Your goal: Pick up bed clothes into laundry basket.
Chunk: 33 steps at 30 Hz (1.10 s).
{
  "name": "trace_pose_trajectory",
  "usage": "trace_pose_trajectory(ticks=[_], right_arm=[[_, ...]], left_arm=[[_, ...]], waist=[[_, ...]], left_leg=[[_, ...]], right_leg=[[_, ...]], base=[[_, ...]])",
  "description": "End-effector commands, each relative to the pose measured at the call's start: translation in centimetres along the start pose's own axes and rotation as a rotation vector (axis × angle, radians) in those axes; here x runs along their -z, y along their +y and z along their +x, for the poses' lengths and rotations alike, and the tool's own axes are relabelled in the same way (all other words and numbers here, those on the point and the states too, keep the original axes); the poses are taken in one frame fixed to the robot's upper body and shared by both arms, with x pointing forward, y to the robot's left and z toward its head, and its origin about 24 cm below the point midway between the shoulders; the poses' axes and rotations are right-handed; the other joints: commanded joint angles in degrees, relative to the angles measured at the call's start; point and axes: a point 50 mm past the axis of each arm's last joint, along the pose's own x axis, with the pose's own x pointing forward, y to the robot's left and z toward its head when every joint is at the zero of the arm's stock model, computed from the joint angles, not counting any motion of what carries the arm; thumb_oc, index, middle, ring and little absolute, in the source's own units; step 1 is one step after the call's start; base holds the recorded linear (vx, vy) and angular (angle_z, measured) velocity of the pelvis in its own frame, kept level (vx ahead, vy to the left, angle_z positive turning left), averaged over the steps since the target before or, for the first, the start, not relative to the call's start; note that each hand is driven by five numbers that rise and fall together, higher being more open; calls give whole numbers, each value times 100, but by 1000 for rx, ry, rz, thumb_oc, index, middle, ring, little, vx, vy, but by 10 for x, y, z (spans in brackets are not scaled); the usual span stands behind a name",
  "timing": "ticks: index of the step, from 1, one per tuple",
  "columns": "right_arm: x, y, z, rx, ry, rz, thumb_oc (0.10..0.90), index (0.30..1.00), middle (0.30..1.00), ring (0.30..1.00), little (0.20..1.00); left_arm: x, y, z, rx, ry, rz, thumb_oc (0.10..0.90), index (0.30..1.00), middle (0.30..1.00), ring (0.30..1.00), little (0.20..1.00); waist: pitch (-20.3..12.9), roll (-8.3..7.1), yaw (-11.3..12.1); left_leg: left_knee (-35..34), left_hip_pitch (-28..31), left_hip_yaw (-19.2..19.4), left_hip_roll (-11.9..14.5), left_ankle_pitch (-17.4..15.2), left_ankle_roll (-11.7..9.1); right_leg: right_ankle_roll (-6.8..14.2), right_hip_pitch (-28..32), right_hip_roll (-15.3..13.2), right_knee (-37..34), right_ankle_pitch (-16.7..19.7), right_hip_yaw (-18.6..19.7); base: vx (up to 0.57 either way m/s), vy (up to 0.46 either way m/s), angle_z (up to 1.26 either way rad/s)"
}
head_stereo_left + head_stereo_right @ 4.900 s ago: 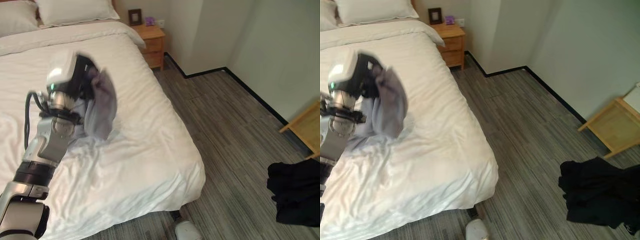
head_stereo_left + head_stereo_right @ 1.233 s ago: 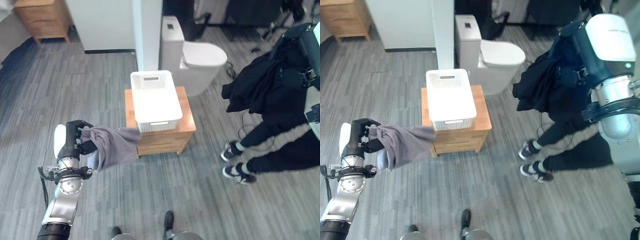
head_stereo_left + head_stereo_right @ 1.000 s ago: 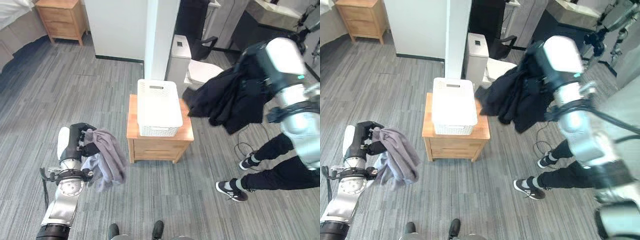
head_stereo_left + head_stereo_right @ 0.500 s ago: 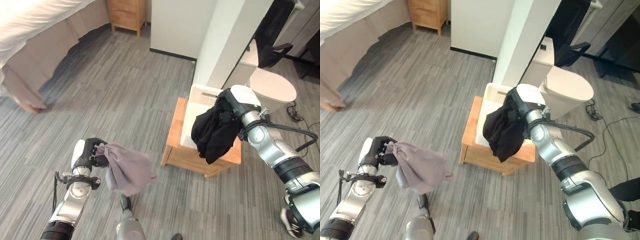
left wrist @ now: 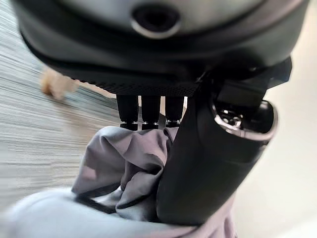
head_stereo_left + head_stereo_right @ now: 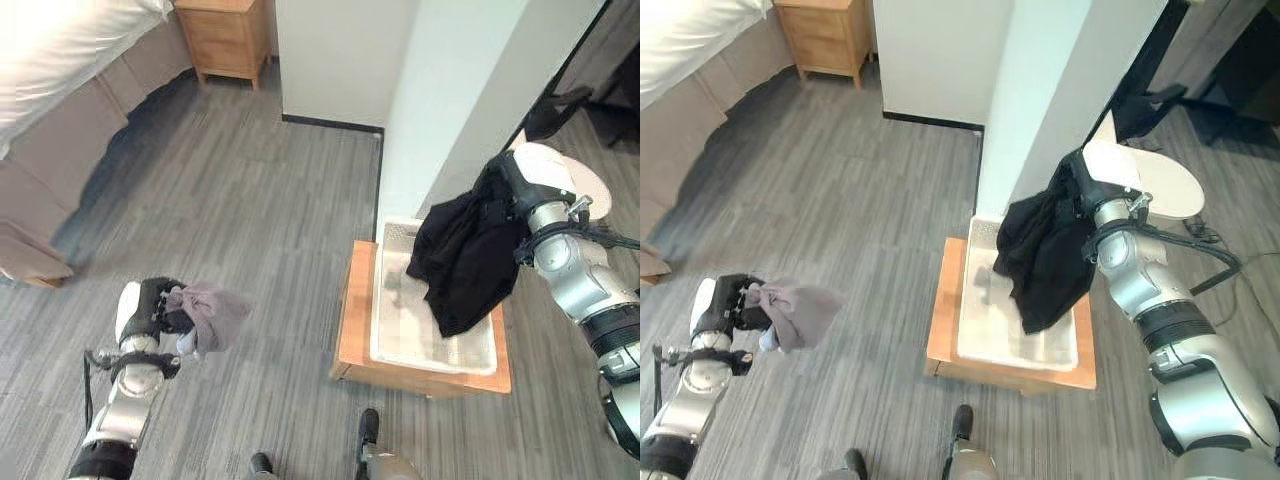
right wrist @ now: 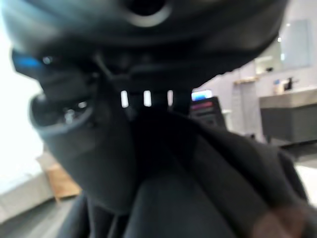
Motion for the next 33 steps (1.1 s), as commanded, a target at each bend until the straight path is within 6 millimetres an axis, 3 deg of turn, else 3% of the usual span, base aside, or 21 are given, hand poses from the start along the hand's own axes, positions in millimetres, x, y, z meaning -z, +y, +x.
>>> trace_pose_trajectory(ticks=[1, 2, 3, 5, 6, 8, 9, 10, 12, 14, 15, 16, 17, 21, 23, 25, 28, 29, 31, 32, 33], right_arm=[[-20, -42, 3, 216, -96, 90, 400, 300, 300, 300, 300], [-21, -30, -6, 198, -105, 124, 400, 300, 300, 300, 300], [-21, -6, -23, 157, -109, 186, 400, 300, 300, 300, 300], [-11, 18, -44, 112, -68, 229, 400, 300, 300, 300, 300], [-10, 18, -45, 111, -65, 229, 400, 300, 300, 300, 300], [3, 48, -69, 57, 13, 296, 400, 300, 300, 300, 300], [3, 48, -70, 56, 16, 297, 400, 300, 300, 300, 300], [11, 62, -85, 16, 60, 316, 400, 300, 300, 300, 300], [16, 75, -97, -26, 93, 326, 400, 300, 300, 300, 300], [20, 86, -104, -65, 124, 332, 400, 300, 300, 300, 300], [22, 92, -106, -89, 140, 338, 428, 342, 342, 342, 342], [22, 92, -106, -89, 140, 338, 533, 500, 500, 500, 500], [27, 103, -108, -126, 179, 353, 800, 900, 900, 900, 900], [38, 114, -105, -181, 239, 343, 800, 900, 900, 900, 900], [41, 112, -100, -173, 248, 337, 800, 900, 900, 900, 900], [43, 91, -84, -116, 213, 305, 800, 900, 900, 900, 900], [36, 55, -69, -17, 115, 258, 800, 900, 900, 900, 900], [37, 54, -69, -16, 116, 257, 800, 900, 900, 900, 900], [29, 3, -67, 166, 1, 217, 800, 900, 900, 900, 900], [29, -28, -77, 278, -44, 182, 800, 900, 900, 900, 900], [30, -29, -78, 278, -41, 181, 800, 900, 900, 900, 900]], left_arm=[[-21, 23, 0, -45, -148, 54, 400, 300, 300, 300, 300], [-18, 22, -1, -47, -135, 54, 400, 300, 300, 300, 300], [-14, 19, -3, -59, -107, 43, 400, 300, 300, 300, 300], [-11, 16, -5, -59, -88, 40, 400, 300, 300, 300, 300], [-10, 16, -5, -56, -88, 42, 400, 300, 300, 300, 300], [-9, 8, -10, -38, -80, 31, 400, 300, 300, 300, 300], [-8, 8, -10, -36, -80, 33, 400, 300, 300, 300, 300], [-6, 5, -13, -20, -70, 33, 400, 300, 300, 300, 300], [-3, 1, -15, -5, -59, 34, 400, 300, 300, 300, 300], [-1, -2, -16, 10, -57, 41, 400, 300, 300, 300, 300], [-1, -4, -17, 20, -58, 40, 400, 300, 300, 300, 300], [-1, -4, -17, 20, -57, 40, 400, 300, 300, 300, 300], [-1, -8, -17, 36, -58, 43, 400, 300, 300, 300, 300], [-10, -9, -12, 57, -95, 53, 400, 300, 300, 300, 300], [-16, -8, -9, 52, -120, 53, 400, 300, 300, 300, 300], [-36, -3, 0, 38, -199, 54, 400, 300, 300, 300, 300], [-62, 5, 5, 4, -314, 45, 400, 300, 300, 300, 300], [-63, 5, 5, 5, -315, 44, 400, 300, 300, 300, 300], [-88, 15, 4, -38, -430, 34, 400, 300, 300, 300, 300], [-100, 23, 1, -68, -489, 22, 400, 300, 300, 300, 300], [-101, 22, 1, -64, -491, 23, 400, 300, 300, 300, 300]], waist=[[-661, -339, 6], [-665, -319, -20], [-650, -232, -108], [-639, -205, -133], [-677, -204, -116], [-639, -167, -177], [-674, -163, -163], [-689, -152, -185], [-661, -153, -206], [-689, -133, -192], [-690, -134, -184], [-690, -135, -184], [-701, -128, -164], [-688, -116, -110], [-655, -121, -104], [-673, -114, -91], [-647, -131, -127], [-644, -127, -122], [-671, -169, -247], [-700, -201, -343], [-703, -199, -324]], left_leg=[[0, -42, 25, 180, -194, -138], [-4, -33, 11, 192, -200, -146], [-11, -31, 18, 214, -184, -166], [-13, -53, 109, 235, -96, -135], [-13, -12, 10, 229, -206, -167], [-13, -23, 112, 246, -109, -138], [-13, 19, 15, 239, -219, -169], [-13, 39, 21, 248, -228, -176], [-13, 20, 116, 249, -136, -142], [-13, 92, 21, 239, -273, -173], [-13, 105, 23, 233, -283, -173], [-13, 107, 25, 231, -284, -172], [-13, 127, 34, 219, -295, -170], [-13, 109, -14, 199, -286, -177], [-13, 45, 62, 192, -173, -148], [-13, 61, -38, 178, -278, -190], [-13, -13, 53, 193, -153, -173], [-13, -13, 52, 193, -153, -173], [-13, -13, 97, 217, -153, -193], [-13, 3, 131, 242, -163, -201], [-13, 3, 130, 243, -163, -201]], right_leg=[[772, 523, -469, 144, -1183, -83], [770, 556, -466, 110, -1174, -102], [761, 567, -459, 92, -1165, -126], [708, 565, -445, 103, -1121, -213], [745, 612, -448, 84, -1196, -156], [703, 623, -443, 80, -1142, -232], [740, 666, -447, 71, -1221, -173], [745, 695, -456, 64, -1229, -191], [711, 684, -457, 63, -1141, -265], [759, 768, -483, 56, -1233, -224], [764, 780, -497, 50, -1230, -228], [765, 782, -498, 50, -1231, -227], [768, 808, -512, 44, -1228, -246], [776, 818, -532, 41, -1221, -273], [744, 770, -535, 41, -1130, -334], [796, 786, -551, 41, -1199, -280], [767, 708, -543, 41, -1104, -318], [767, 709, -543, 41, -1104, -319], [781, 688, -522, 41, -1097, -294], [786, 672, -504, 41, -1100, -257], [786, 673, -503, 41, -1100, -259]], base=[[79, -36, 7], [91, -44, -10], [40, -63, -17], [34, -32, 2], [53, -8, 3], [43, -4, -12], [104, 10, -4], [29, -2, 9], [-8, -7, -2], [82, 21, -5], [4, 2, -6], [13, -5, -4], [0, 0, 0], [0, 0, 0], [-43, -21, 4], [-18, -12, 5], [-62, -10, 1], [-6, 6, -4], [0, 0, 0], [0, 0, 0], [0, 0, 0]])
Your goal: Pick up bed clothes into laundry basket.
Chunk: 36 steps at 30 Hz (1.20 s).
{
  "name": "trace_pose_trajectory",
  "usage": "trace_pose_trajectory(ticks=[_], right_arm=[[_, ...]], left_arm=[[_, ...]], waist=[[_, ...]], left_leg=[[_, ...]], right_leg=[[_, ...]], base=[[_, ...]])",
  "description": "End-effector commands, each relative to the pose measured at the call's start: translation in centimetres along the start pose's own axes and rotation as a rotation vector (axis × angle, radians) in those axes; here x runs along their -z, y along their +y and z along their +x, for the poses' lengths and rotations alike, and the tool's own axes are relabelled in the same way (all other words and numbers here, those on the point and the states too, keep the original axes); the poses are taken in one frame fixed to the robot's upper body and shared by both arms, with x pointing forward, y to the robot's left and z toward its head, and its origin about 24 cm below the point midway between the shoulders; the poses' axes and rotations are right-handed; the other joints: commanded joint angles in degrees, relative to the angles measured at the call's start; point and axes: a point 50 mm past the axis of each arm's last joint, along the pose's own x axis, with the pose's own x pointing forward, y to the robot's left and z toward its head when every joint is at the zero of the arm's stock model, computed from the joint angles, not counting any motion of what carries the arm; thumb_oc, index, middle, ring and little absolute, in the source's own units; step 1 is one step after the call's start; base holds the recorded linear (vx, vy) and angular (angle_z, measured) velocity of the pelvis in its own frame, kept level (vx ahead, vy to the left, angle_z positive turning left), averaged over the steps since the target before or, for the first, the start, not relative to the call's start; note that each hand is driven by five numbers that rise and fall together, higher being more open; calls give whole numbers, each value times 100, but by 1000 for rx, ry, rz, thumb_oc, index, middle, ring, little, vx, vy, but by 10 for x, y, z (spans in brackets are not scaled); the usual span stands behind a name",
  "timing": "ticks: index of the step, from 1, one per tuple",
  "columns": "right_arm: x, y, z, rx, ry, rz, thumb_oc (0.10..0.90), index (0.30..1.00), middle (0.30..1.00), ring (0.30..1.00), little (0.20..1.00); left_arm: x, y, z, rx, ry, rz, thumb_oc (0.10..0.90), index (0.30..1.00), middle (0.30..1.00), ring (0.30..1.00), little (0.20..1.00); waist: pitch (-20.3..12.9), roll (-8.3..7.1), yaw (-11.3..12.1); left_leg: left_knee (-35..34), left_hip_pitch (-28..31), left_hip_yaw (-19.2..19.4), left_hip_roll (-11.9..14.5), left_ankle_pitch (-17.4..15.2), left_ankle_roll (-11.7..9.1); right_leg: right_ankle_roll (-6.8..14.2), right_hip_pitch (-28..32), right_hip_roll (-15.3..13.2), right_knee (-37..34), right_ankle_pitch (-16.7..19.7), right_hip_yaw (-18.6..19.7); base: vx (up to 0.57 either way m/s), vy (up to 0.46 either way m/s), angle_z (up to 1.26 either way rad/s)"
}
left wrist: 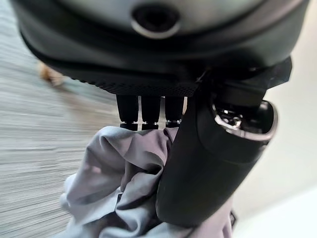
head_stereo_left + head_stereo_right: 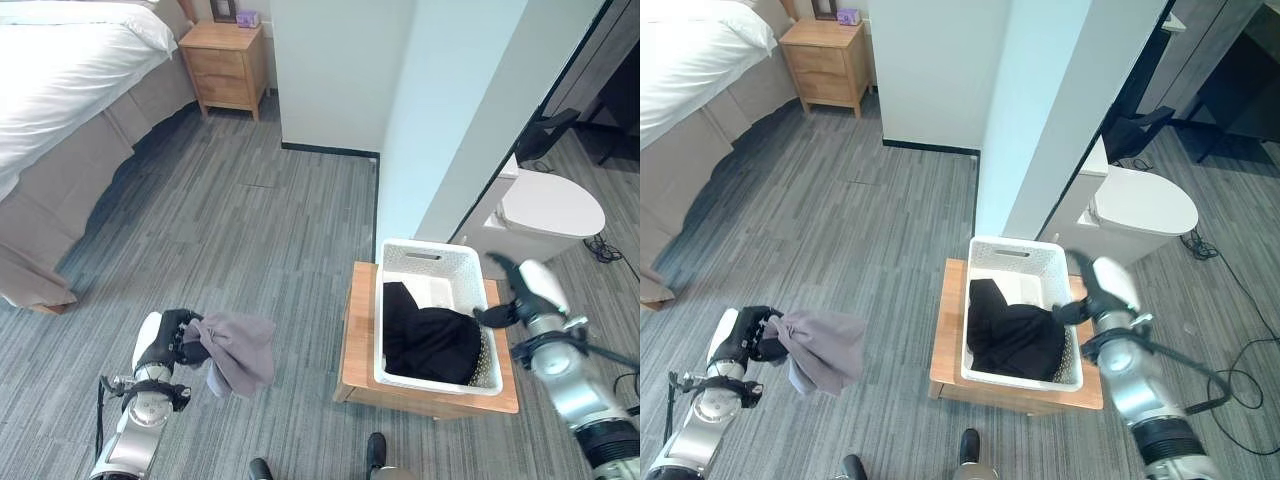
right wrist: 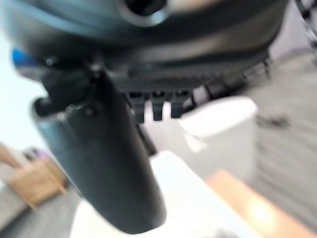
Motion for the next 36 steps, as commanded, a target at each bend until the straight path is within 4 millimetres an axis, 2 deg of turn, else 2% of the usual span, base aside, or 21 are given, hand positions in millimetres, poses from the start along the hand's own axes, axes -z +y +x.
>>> trace_pose_trajectory(ticks=[1, 2, 4, 5, 6, 7, 9, 10, 11, 13, 14, 15, 16, 20, 24, 25, 28, 30, 31, 33, 36], right_arm=[[-38, -99, -4, 445, -246, -51, 800, 900, 900, 900, 900], [-36, -99, -6, 446, -241, -53, 800, 900, 900, 900, 900], [-31, -122, -28, 557, -248, -60, 800, 900, 900, 900, 900], [-13, -136, -52, 657, -179, -52, 800, 900, 900, 900, 900], [-12, -137, -54, 658, -174, -55, 800, 900, 900, 900, 900], [8, -137, -71, 713, -88, -42, 800, 900, 900, 900, 900], [29, -122, -85, 711, 25, -15, 800, 900, 900, 900, 900], [29, -122, -85, 711, 26, -15, 800, 900, 900, 900, 900], [48, -102, -92, 652, 131, 4, 800, 900, 900, 900, 900], [76, -79, -107, 530, 285, -64, 800, 900, 900, 900, 900], [77, -78, -107, 529, 288, -68, 800, 900, 900, 900, 900], [94, -66, -118, 452, 381, -105, 800, 900, 900, 900, 900], [135, -42, -149, 306, 609, -186, 800, 900, 900, 900, 900], [181, 5, -196, 86, 918, -138, 800, 900, 900, 900, 900], [195, 36, -224, -80, 1071, -100, 800, 900, 900, 900, 900], [196, 37, -223, -79, 1068, -96, 800, 900, 900, 900, 900], [206, 61, -261, -248, 1249, -58, 800, 900, 900, 900, 900], [207, 62, -269, -259, 1284, -50, 800, 900, 900, 900, 900], [209, 63, -284, -275, 1348, -41, 800, 900, 900, 900, 900], [211, 61, -296, -276, 1405, -31, 800, 900, 900, 900, 900], [213, 58, -297, -266, 1418, -34, 800, 900, 900, 900, 900]], left_arm=[[-98, 56, 18, -223, -482, 12, 400, 300, 300, 300, 300], [-99, 55, 18, -217, -485, 12, 400, 300, 300, 300, 300], [-109, 61, 11, -250, -539, -4, 400, 300, 300, 300, 300], [-120, 62, 5, -267, -593, -33, 400, 300, 300, 300, 300], [-121, 61, 5, -261, -595, -33, 400, 300, 300, 300, 300], [-133, 60, 0, -266, -649, -72, 400, 300, 300, 300, 300], [-152, 57, -1, -265, -718, -94, 400, 300, 300, 300, 300], [-152, 57, -1, -265, -719, -94, 400, 300, 300, 300, 300], [-169, 51, -1, -240, -782, -97, 400, 300, 300, 300, 300], [-184, 47, 0, -223, -833, -88, 400, 300, 300, 300, 300], [-184, 46, 0, -220, -832, -87, 400, 300, 300, 300, 300], [-190, 44, 1, -212, -852, -86, 400, 300, 300, 300, 300], [-207, 36, 3, -170, -899, -107, 400, 300, 300, 300, 300], [-244, 21, 13, -94, -969, -130, 400, 300, 300, 300, 300], [-272, 19, 23, -105, -999, -101, 400, 300, 300, 300, 300], [-274, 19, 23, -108, -1001, -99, 400, 300, 300, 300, 300], [-271, 13, 38, -98, -928, -78, 400, 300, 300, 300, 300], [-270, 10, 41, -93, -913, -70, 400, 300, 300, 300, 300], [-263, 6, 48, -95, -867, -39, 400, 300, 300, 300, 300], [-258, 3, 57, -102, -819, 5, 400, 300, 300, 300, 300], [-251, 2, 65, -120, -774, 54, 400, 300, 300, 300, 300]], waist=[[-304, -362, -291], [-309, -359, -261], [-375, -384, -487], [-452, -385, -725], [-463, -380, -691], [-507, -358, -941], [-565, -310, -1177], [-567, -312, -1166], [-597, -222, -1427], [-577, -156, -1615], [-587, -155, -1592], [-577, -131, -1693], [-579, -78, -1841], [-528, 28, -2058], [-445, 166, -2214], [-428, 159, -2212], [-335, 242, -2278], [-322, 254, -2294], [-295, 275, -2315], [-244, 309, -2340], [-197, 331, -2359]], left_leg=[[16, 154, 92, 235, -565, -51], [16, 153, 91, 236, -566, -51], [16, 173, 165, 261, -585, -58], [16, 204, 256, 286, -609, -55], [16, 199, 259, 288, -610, -55], [16, 238, 359, 307, -630, -43], [16, 296, 524, 320, -667, -25], [16, 296, 532, 320, -668, -26], [16, 409, 550, 302, -806, -23], [16, 491, 700, 296, -851, -9], [16, 501, 713, 295, -861, -8], [16, 529, 761, 290, -859, -8], [16, 572, 838, 293, -844, -23], [16, 586, 887, 321, -794, -80], [16, 612, 966, 325, -731, -127], [16, 614, 974, 328, -729, -131], [16, 658, 1070, 379, -606, -214], [16, 654, 1063, 394, -588, -231], [16, 642, 1058, 420, -552, -259], [16, 618, 1062, 432, -515, -294], [16, 599, 1081, 439, -491, -317]], right_leg=[[422, 368, -377, 86, -787, -203], [423, 367, -376, 86, -786, -203], [432, 319, -337, 86, -785, -121], [440, 258, -296, 86, -780, -22], [439, 251, -294, 86, -779, -19], [448, 191, -269, 86, -762, 89], [461, 80, -231, 86, -710, 276], [460, 75, -230, 86, -708, 284], [507, 33, -201, 89, -747, 489], [518, -28, -175, 97, -732, 628], [521, -27, -172, 95, -732, 640], [519, -44, -158, 99, -721, 687], [513, -66, -133, 100, -707, 752], [497, -64, -122, 97, -704, 767], [486, -93, -100, 92, -706, 825], [484, -96, -96, 93, -704, 833], [434, -74, -56, 86, -740, 847], [425, -62, -55, 86, -752, 836], [409, -48, -57, 86, -767, 804], [396, -48, -41, 86, -773, 763], [393, -73, -40, 86, -765, 753]], base=[[0, 0, 0], [0, 0, 0], [31, 19, -4], [28, 19, -4], [31, 23, 0], [8, 18, -23], [2, 23, -47], [59, 60, -60], [55, 62, -53], [34, 50, -50], [15, 9, -68], [6, -9, -78], [1, -23, -46], [-22, -41, -24], [-28, -25, -16], [-32, -39, -54], [-25, -67, -35], [-17, -55, -6], [-19, -49, -4], [-23, -58, 9], [-11, -25, 8]])
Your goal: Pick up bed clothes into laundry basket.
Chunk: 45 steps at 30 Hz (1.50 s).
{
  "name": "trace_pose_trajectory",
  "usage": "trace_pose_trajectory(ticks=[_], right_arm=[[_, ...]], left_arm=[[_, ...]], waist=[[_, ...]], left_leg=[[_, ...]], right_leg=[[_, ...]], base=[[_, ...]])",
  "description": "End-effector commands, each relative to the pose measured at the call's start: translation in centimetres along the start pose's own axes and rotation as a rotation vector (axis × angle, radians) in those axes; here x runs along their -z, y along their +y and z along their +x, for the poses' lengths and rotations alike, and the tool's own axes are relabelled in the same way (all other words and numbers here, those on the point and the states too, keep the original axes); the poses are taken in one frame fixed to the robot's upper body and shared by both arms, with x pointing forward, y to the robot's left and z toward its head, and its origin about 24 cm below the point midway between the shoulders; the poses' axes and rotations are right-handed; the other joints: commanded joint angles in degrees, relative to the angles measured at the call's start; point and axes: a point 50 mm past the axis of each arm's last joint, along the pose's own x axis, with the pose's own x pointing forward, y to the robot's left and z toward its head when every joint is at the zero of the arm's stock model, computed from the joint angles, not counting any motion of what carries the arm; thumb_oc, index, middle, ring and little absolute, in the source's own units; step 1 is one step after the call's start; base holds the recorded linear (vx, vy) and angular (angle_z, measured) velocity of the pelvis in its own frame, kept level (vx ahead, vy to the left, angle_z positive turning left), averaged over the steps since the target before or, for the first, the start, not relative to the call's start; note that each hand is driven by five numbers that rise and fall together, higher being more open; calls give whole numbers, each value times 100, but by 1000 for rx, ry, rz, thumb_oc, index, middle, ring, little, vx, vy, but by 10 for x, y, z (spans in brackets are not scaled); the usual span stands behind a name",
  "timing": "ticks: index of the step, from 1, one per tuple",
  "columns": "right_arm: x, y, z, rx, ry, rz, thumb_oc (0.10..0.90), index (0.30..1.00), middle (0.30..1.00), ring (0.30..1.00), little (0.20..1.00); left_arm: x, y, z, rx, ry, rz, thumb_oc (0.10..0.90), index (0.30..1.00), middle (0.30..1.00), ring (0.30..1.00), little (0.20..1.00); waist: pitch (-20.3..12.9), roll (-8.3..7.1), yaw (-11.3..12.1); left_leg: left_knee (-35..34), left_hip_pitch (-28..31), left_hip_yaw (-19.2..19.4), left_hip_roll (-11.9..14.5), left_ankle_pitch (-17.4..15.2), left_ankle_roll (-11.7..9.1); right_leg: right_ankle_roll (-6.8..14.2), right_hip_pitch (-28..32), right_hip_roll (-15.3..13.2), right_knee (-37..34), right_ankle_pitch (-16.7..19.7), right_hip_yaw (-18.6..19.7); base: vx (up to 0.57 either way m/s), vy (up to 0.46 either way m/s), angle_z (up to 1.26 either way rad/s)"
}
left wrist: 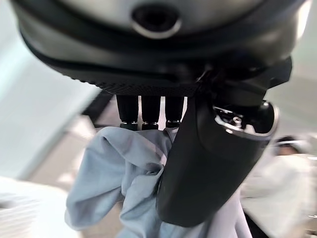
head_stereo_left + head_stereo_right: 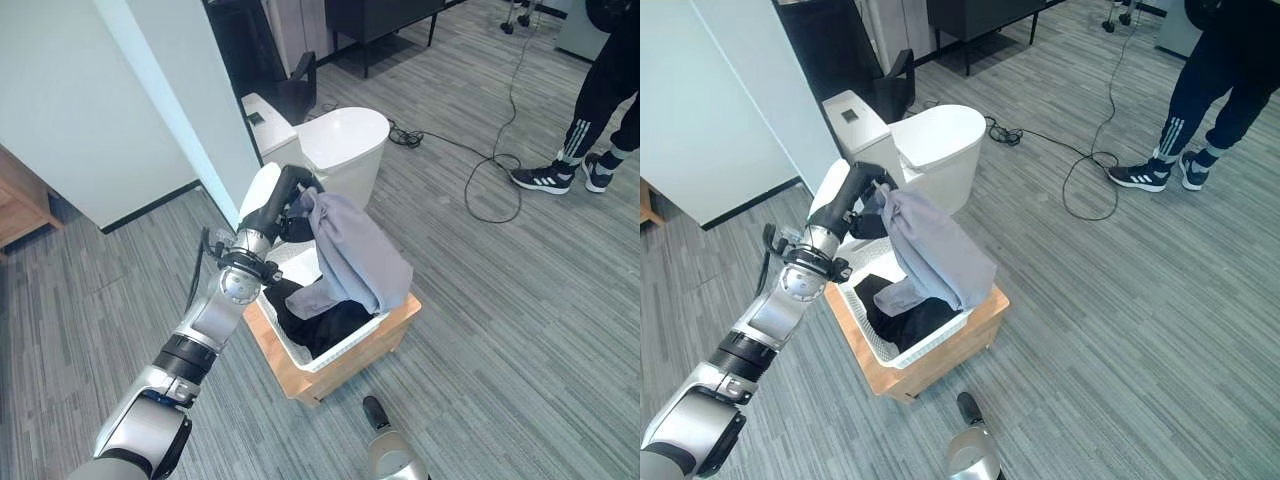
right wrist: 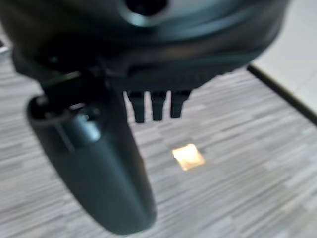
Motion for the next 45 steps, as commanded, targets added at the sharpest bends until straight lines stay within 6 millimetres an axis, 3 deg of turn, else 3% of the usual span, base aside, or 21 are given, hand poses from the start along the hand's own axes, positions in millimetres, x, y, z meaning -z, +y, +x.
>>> trace_pose_trajectory(ticks=[1, 9, 11, 15, 16, 17, 23, 28, 29, 30, 33, 36, 41, 42, 45], right_arm=[[29, -39, 1, 108, 89, -5, 800, 900, 900, 900, 900], [23, -29, 0, 89, 45, -15, 800, 900, 900, 900, 900], [16, -26, 0, 85, 11, -13, 800, 900, 900, 900, 900], [4, -26, 0, 89, -49, -14, 800, 900, 900, 900, 900], [4, -25, 0, 89, -49, -15, 800, 900, 900, 900, 900], [4, -25, 0, 87, -51, -16, 800, 900, 900, 900, 900], [5, -19, -1, 74, -50, -16, 800, 900, 900, 900, 900], [-2, -18, -3, 77, -91, 3, 800, 900, 900, 900, 900], [-6, -19, -3, 83, -111, 8, 800, 900, 900, 900, 900], [-24, -32, -5, 122, -211, 28, 800, 900, 900, 900, 900], [-48, -47, -11, 166, -347, 26, 800, 900, 900, 900, 900], [-62, -59, -19, 206, -436, 20, 800, 900, 900, 900, 900], [-111, -97, -52, 382, -698, -14, 800, 900, 900, 900, 900], [-110, -98, -53, 385, -699, -19, 800, 900, 900, 900, 900], [-149, -127, -86, 540, -899, -14, 800, 900, 900, 900, 900]], left_arm=[[-41, 57, 21, -246, -186, 66, 400, 300, 300, 300, 300], [-32, 43, 25, -200, -131, 119, 400, 300, 300, 300, 300], [-31, 35, 25, -166, -135, 150, 400, 300, 300, 300, 300], [-8, 3, 16, -37, -54, 191, 400, 300, 300, 300, 300], [-4, -3, 15, -17, -37, 188, 535, 502, 502, 502, 502], [0, -8, 13, 0, -18, 191, 800, 900, 900, 900, 900], [19, -37, 2, 85, 81, 179, 800, 900, 900, 900, 900], [22, -40, 1, 102, 87, 235, 800, 900, 900, 900, 900], [22, -39, 2, 102, 81, 270, 800, 900, 900, 900, 900], [21, -23, 9, 68, 63, 396, 800, 900, 900, 900, 900], [20, 0, 16, -1, 49, 521, 800, 900, 900, 900, 900], [16, 18, 19, -71, 34, 556, 800, 900, 900, 900, 900], [-9, 73, 10, -377, -61, 231, 800, 900, 900, 900, 900], [-8, 75, 8, -378, -59, 224, 800, 900, 900, 900, 900], [-13, 92, -15, -448, -150, -39, 800, 900, 900, 900, 900]], waist=[[-265, -354, 39], [-143, -331, 11], [-102, -322, -5], [-35, -280, -95], [-23, -270, -106], [-22, -254, -104], [-27, -242, -109], [-31, -262, -84], [-29, -272, -77], [-45, -302, -62], [-67, -343, -27], [-85, -389, 9], [-219, -532, 260], [-220, -518, 244], [-330, -518, 473]], left_leg=[[48, 210, -212, 458, -76, -200], [48, 85, -233, 502, -9, -254], [48, 57, -231, 510, 5, -267], [48, 41, -185, 520, 19, -284], [48, 39, -180, 523, 21, -284], [48, 40, -170, 523, 22, -286], [48, 57, -154, 583, 58, -314], [48, 43, -181, 623, 72, -334], [48, 42, -191, 629, 74, -336], [48, 49, -193, 647, 73, -351], [48, 75, -178, 664, 73, -358], [48, 97, -175, 660, 76, -360], [48, 103, -262, 657, 64, -336], [48, 105, -263, 655, 63, -335], [48, 100, -341, 630, 25, -293]], right_leg=[[275, 590, -223, 84, -909, -233], [262, 477, -201, 87, -890, -275], [252, 446, -196, 89, -885, -272], [230, 395, -169, 88, -901, -208], [226, 390, -166, 88, -906, -200], [221, 378, -154, 88, -911, -185], [171, 389, -115, 90, -945, -198], [161, 401, -104, 90, -950, -234], [161, 406, -100, 91, -952, -248], [165, 435, -95, 93, -951, -291], [177, 476, -97, 96, -956, -329], [190, 511, -104, 99, -952, -357], [216, 602, -157, 105, -933, -498], [218, 604, -159, 106, -934, -499], [232, 649, -191, 107, -914, -552]], base=[[-10, -23, 3], [-9, -11, 0], [-32, -36, 2], [0, 0, 0], [0, 0, 0], [0, 0, 0], [0, -23, -3], [-1, -6, -1], [0, 0, 0], [0, 0, 0], [-2, 0, 1], [0, 0, 0], [-7, 15, 2], [-5, 39, 4], [5, 77, 7]])
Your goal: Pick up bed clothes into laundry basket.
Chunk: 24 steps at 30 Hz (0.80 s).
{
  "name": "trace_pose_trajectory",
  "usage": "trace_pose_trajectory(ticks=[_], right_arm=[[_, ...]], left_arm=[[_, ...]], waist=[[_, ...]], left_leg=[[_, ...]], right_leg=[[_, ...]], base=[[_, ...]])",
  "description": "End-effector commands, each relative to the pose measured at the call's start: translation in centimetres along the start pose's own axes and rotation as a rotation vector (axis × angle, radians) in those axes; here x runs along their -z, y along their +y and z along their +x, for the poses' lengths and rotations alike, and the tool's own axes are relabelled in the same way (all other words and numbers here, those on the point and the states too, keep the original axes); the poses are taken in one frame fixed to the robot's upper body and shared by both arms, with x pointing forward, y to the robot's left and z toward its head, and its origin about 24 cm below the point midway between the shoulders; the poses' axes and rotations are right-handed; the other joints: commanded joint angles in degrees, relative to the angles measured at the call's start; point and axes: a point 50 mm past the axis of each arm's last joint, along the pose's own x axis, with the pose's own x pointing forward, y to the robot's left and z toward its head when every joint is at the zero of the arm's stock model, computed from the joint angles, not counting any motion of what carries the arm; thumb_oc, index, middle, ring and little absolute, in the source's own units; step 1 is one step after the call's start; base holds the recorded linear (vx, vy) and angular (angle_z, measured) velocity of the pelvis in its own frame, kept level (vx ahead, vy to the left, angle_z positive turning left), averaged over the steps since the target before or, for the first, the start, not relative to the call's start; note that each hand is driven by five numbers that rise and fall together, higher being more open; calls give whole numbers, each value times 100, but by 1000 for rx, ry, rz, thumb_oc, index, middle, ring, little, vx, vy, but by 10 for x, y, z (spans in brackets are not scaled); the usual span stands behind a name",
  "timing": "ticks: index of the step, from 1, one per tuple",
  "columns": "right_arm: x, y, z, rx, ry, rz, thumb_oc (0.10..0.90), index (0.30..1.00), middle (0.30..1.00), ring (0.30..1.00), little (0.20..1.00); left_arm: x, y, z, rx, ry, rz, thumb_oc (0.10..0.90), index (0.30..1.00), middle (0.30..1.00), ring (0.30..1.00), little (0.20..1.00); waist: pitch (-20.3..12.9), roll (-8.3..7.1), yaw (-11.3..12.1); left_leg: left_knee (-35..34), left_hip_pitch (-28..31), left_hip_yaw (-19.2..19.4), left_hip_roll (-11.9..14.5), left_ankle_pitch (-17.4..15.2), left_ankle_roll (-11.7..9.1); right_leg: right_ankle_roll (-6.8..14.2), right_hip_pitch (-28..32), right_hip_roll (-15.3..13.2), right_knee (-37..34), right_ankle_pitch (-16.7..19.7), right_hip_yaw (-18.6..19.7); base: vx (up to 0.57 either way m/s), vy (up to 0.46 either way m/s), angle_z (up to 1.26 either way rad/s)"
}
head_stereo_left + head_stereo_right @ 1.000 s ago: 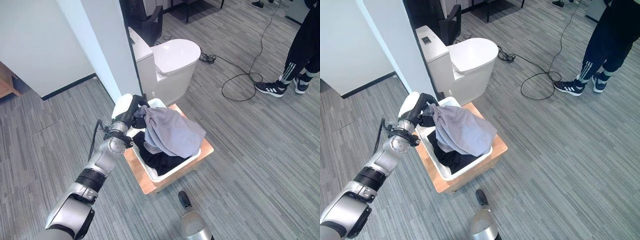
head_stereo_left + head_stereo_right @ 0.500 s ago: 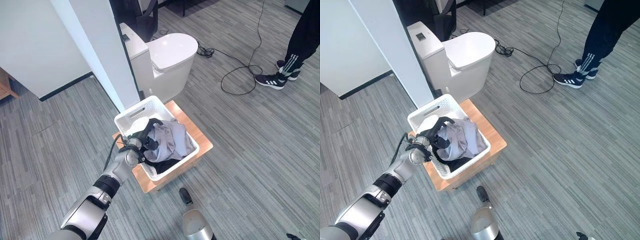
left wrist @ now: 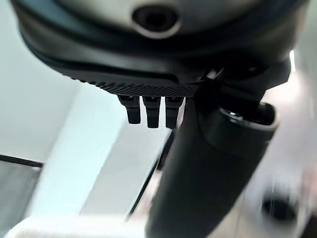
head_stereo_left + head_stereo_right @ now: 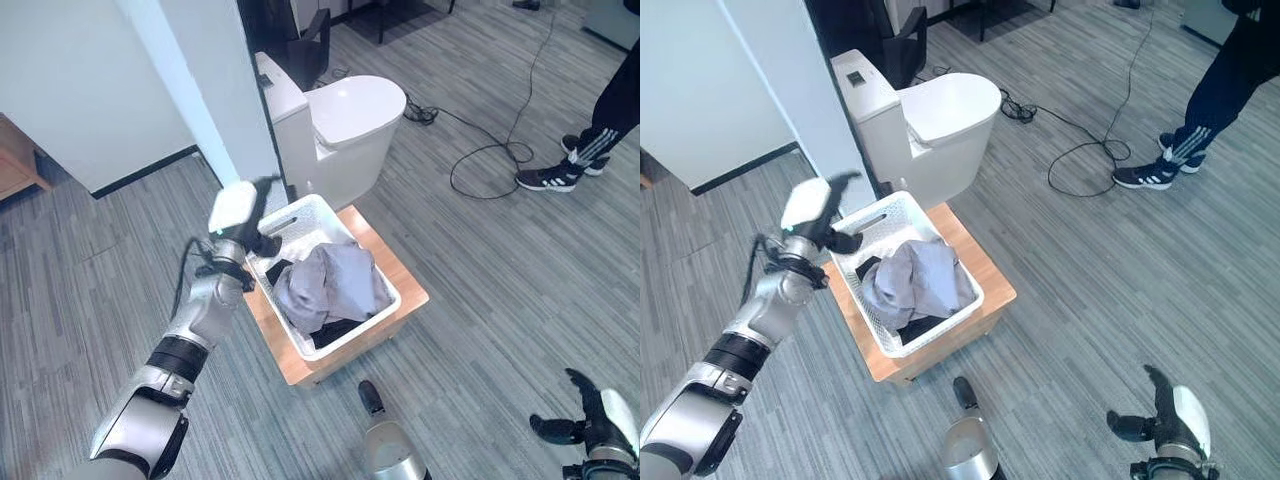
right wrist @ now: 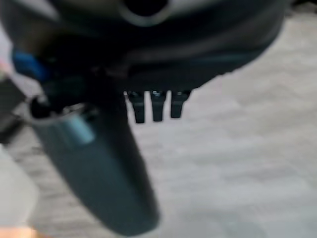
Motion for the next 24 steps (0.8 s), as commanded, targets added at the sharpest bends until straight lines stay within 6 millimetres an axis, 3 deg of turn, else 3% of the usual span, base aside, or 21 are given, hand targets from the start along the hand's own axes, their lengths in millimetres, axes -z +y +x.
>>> trace_pose_trajectory(ticks=[1, 2, 3, 4, 8, 9, 12, 16, 19, 21, 24], right_arm=[[-41, -64, 17, 265, -240, -152, 800, 900, 900, 900, 900], [-72, -71, 18, 315, -369, -123, 800, 900, 900, 900, 900], [-84, -72, 17, 334, -423, -95, 800, 900, 900, 900, 900], [-85, -71, 17, 330, -425, -96, 800, 900, 900, 900, 900], [-155, -57, 3, 290, -733, 163, 800, 900, 900, 900, 900], [-185, -54, -11, 216, -893, 295, 800, 900, 900, 900, 900], [-213, -53, -20, 162, -1024, 313, 800, 900, 900, 900, 900], [-240, -57, -34, 166, -1171, 365, 800, 900, 900, 900, 900], [-252, -58, -38, 182, -1219, 393, 800, 900, 900, 900, 900], [-255, -56, -36, 187, -1215, 412, 800, 900, 900, 900, 900], [-249, -49, -30, 183, -1155, 417, 800, 900, 900, 900, 900]], left_arm=[[-20, 54, -4, -181, -194, -217, 800, 900, 900, 900, 900], [-21, 68, -23, -219, -243, -309, 800, 900, 900, 900, 900], [-16, 71, -34, -234, -236, -341, 800, 900, 900, 900, 900], [-15, 73, -36, -235, -233, -341, 800, 900, 900, 900, 900], [1, 83, -78, -272, -186, -419, 800, 900, 900, 900, 900], [19, 83, -97, -230, -110, -404, 800, 900, 900, 900, 900], [42, 84, -110, -199, -1, -328, 800, 900, 900, 900, 900], [72, 87, -115, -220, 137, -274, 800, 900, 900, 900, 900], [82, 89, -122, -212, 183, -265, 800, 900, 900, 900, 900], [87, 87, -120, -225, 207, -287, 800, 900, 900, 900, 900], [95, 78, -122, -211, 262, -328, 800, 900, 900, 900, 900]], waist=[[-780, -408, 380], [-853, -455, 575], [-894, -472, 653], [-907, -475, 626], [-978, -606, 1061], [-977, -687, 1365], [-957, -854, 1666], [-883, -1014, 2142], [-720, -1012, 2332], [-635, -968, 2323], [-610, -824, 2131]], left_leg=[[47, -101, -350, 570, -36, -138], [47, -127, -444, 551, -66, -100], [47, -145, -499, 532, -83, -73], [47, -147, -504, 527, -86, -69], [47, -205, -715, 442, -156, 37], [47, -258, -854, 402, -175, 71], [47, -490, -1119, 314, -37, 158], [47, -929, -1777, 148, -16, 217], [47, -1100, -2123, 46, 31, 277], [47, -1312, -2443, -35, 88, 320], [47, -1587, -3134, -244, 243, 325]], right_leg=[[313, 450, -220, 65, -953, -499], [328, 486, -260, 65, -944, -577], [333, 502, -279, 64, -947, -613], [336, 502, -284, 65, -948, -616], [362, 602, -383, 64, -939, -767], [378, 677, -430, 67, -934, -893], [346, 732, -531, 70, -866, -1232], [368, 805, -607, 244, -1041, -1628], [327, 742, -632, 722, -1275, -1712], [361, 612, -514, 1032, -1421, -1310], [183, 572, 305, 1709, -2260, 289]], base=[[-11, 134, 6], [-8, 120, 13], [-16, 76, 13], [-7, 63, 25], [-16, 105, 46], [-28, 119, 49], [-76, 87, 64], [-36, 77, 111], [-62, 45, 115], [-131, 2, 90], [-46, 45, 167]])
